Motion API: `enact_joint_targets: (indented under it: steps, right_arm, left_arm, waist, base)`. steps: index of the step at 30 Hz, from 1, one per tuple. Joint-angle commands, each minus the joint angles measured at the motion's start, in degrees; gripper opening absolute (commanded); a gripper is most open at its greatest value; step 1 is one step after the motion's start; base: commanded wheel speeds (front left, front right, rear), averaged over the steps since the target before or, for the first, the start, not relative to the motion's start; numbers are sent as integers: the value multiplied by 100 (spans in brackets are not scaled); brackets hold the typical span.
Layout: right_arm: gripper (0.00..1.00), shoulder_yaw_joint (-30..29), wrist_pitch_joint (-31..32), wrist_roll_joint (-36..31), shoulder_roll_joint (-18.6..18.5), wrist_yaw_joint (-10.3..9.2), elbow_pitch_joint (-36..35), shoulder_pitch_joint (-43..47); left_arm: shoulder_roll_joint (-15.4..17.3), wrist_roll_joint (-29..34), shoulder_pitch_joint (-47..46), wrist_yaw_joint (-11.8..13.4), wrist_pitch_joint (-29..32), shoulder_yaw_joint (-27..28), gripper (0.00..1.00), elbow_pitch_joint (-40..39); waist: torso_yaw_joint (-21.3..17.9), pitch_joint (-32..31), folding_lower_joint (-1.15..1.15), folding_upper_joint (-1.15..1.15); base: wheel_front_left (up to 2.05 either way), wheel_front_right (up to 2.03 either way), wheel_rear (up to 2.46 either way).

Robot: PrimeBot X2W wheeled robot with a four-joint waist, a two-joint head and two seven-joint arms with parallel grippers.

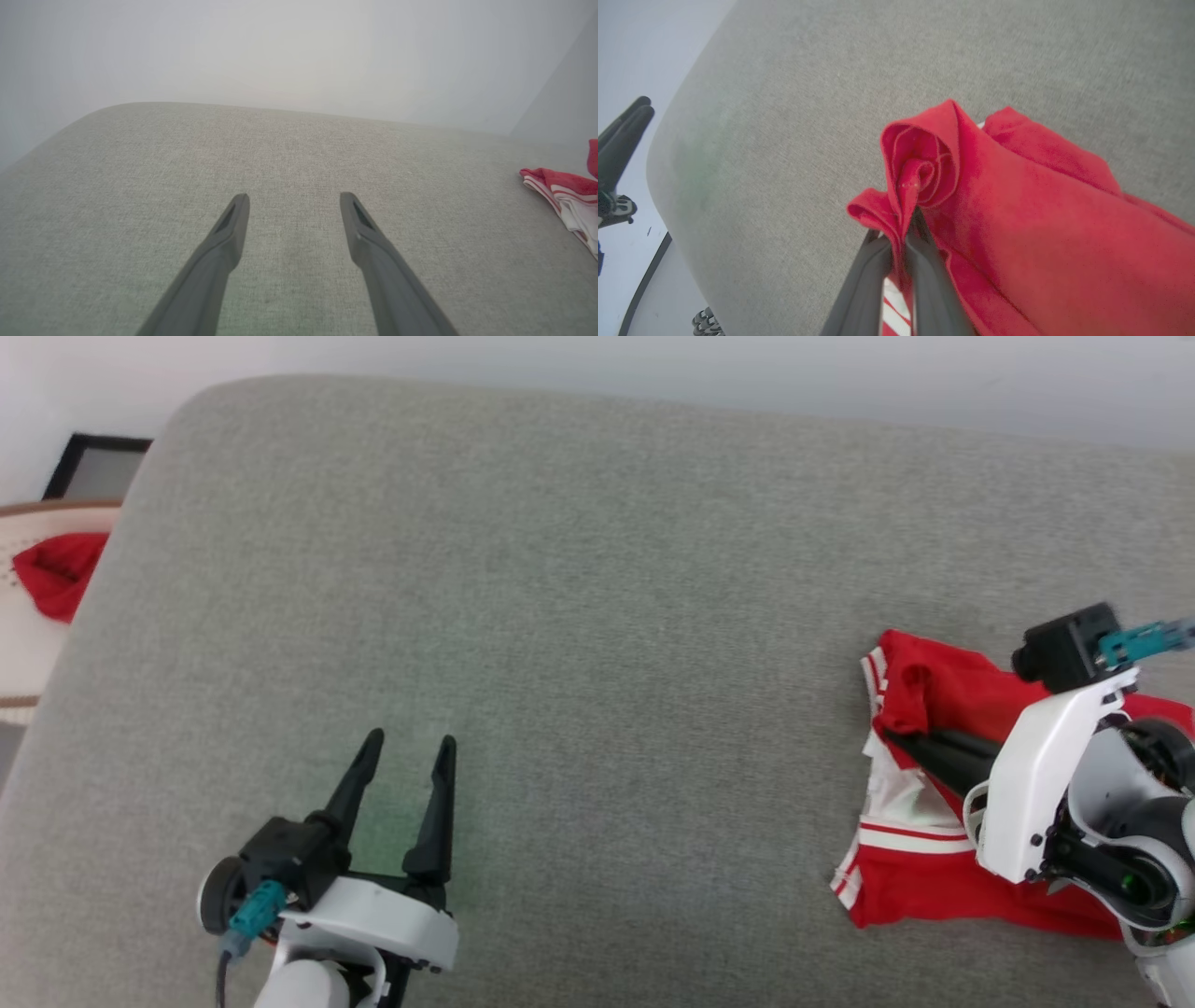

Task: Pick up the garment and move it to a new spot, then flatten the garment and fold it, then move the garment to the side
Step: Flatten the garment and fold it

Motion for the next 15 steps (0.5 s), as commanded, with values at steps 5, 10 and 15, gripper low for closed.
enact_joint_targets:
  steps: [5,10,15]
  right_arm:
    - [0,290,-197,-46,-6,-4,582,-77]
    - [7,543,-394,6,9,-5,845,-133]
    - [100,598,-628,236,137,-4,850,-310]
  left_arm:
    - [-73,-77,-105,-13,6,-87,100,31]
    - [-91,-102,-108,-13,6,-83,100,83]
    - [-34,-153,0,-13,6,2,100,122]
  waist:
    - [182,167,0,0]
    - [156,128,0,0]
    - [-69,-63,0,0]
  base:
    - [0,0,0]
    - [0,0,0]
    - [0,0,0]
